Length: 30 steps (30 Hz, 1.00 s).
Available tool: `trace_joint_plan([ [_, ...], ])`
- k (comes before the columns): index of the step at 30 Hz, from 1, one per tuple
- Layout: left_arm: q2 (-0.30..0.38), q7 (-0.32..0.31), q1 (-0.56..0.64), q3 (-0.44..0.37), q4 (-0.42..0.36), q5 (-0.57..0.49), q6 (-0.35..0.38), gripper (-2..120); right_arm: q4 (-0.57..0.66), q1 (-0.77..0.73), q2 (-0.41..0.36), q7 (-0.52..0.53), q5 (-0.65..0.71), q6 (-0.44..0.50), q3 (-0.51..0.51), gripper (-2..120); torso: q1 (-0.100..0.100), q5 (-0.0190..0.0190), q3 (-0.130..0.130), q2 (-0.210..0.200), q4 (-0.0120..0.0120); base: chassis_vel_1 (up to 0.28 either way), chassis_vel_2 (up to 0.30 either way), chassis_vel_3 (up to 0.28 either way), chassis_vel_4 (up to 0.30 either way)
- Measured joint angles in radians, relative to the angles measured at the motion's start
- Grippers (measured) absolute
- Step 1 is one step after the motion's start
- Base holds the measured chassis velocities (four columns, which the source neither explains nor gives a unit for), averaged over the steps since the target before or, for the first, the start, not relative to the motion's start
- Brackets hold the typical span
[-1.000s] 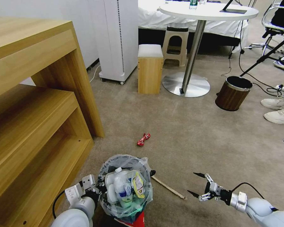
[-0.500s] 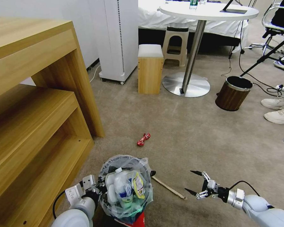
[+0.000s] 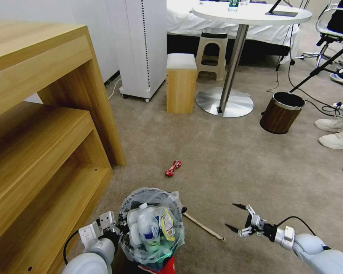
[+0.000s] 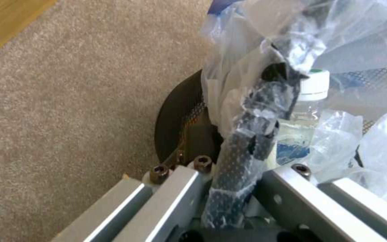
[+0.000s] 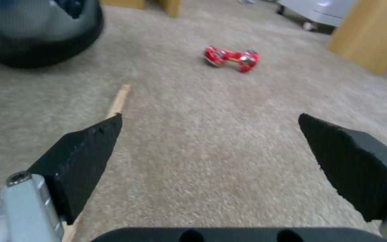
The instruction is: Pick up the trash bin and place the garbage on the floor into it.
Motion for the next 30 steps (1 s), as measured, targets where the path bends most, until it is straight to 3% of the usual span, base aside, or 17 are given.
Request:
trace_joint_plan([
  [1, -0.001, 0.000, 0.001, 0.000, 0.000, 0.001, 0.000, 0, 0.007, -0.012, 0.004, 0.053, -0.023, -0.001, -0.004, 100, 0.000, 0.0003, 0.000, 0.000, -0.0002, 0.000, 0.000, 0.000, 0.000],
  [7, 0.005, 0.000, 0.009, -0.008, -0.009, 0.000, -0.001, 0, 0.022, -0.031, 0.021, 0.088, -0.019, -0.003, -0.025, 100, 0.000, 0.0006, 0.000, 0.000, 0.0001, 0.000, 0.000, 0.000, 0.000],
  [22, 0.007, -0.001, 0.005, -0.008, -0.009, -0.004, -0.002, 0, 0.040, -0.090, 0.015, 0.075, 0.029, -0.005, -0.093, 100, 0.000, 0.0000, 0.000, 0.000, -0.0002, 0.000, 0.000, 0.000, 0.000],
  [30, -0.007, -0.001, -0.001, -0.001, 0.003, -0.001, -0.002, 0, -0.025, -0.081, -0.002, 0.101, 0.063, -0.005, -0.119, 100, 0.000, 0.0002, 0.000, 0.000, -0.0002, 0.000, 0.000, 0.000, 0.000],
])
